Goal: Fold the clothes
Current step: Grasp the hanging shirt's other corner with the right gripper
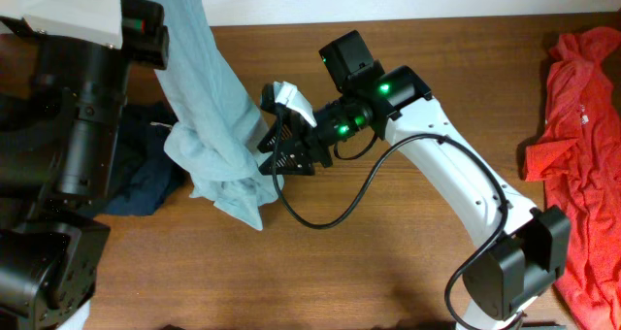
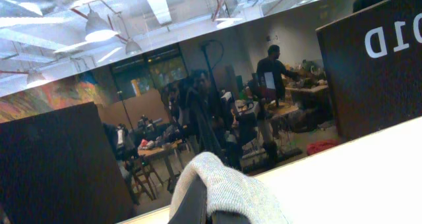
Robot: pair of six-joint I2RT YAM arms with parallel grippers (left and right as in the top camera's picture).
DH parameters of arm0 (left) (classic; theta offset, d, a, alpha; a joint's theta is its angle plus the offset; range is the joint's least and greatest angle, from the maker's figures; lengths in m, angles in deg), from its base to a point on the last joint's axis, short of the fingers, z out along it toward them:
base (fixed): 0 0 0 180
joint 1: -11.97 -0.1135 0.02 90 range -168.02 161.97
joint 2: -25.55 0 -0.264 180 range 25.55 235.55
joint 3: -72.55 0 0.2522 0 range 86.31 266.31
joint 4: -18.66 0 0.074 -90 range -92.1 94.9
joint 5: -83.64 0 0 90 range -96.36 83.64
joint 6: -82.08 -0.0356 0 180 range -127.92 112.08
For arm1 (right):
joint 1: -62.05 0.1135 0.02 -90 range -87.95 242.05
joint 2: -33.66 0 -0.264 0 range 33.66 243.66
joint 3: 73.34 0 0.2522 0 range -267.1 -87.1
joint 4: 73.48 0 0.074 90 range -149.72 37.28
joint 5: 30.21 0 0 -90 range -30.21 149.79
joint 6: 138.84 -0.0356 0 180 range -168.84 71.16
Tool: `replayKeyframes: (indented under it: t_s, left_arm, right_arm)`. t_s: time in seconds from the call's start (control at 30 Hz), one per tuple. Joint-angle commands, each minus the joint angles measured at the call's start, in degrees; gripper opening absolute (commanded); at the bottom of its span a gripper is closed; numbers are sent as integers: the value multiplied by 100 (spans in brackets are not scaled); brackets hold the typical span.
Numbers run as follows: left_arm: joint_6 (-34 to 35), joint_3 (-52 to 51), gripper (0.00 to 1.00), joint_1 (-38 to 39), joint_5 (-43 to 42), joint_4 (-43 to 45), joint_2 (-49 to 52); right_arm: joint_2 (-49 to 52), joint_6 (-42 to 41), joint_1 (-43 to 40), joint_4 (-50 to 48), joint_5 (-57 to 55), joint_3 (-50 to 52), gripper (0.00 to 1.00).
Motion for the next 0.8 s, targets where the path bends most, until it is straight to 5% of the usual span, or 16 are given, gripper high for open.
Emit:
replayKeyframes:
  t_s: [0.0, 0.77]
  left_arm:
    - [-70, 144, 0, -28, 66, 48, -90]
    - [-68, 144, 0, -28, 66, -33, -90]
  right_arm:
    - [20, 85, 42, -63, 616, -28, 59]
    - [20, 61, 389, -354, 1169, -28, 57]
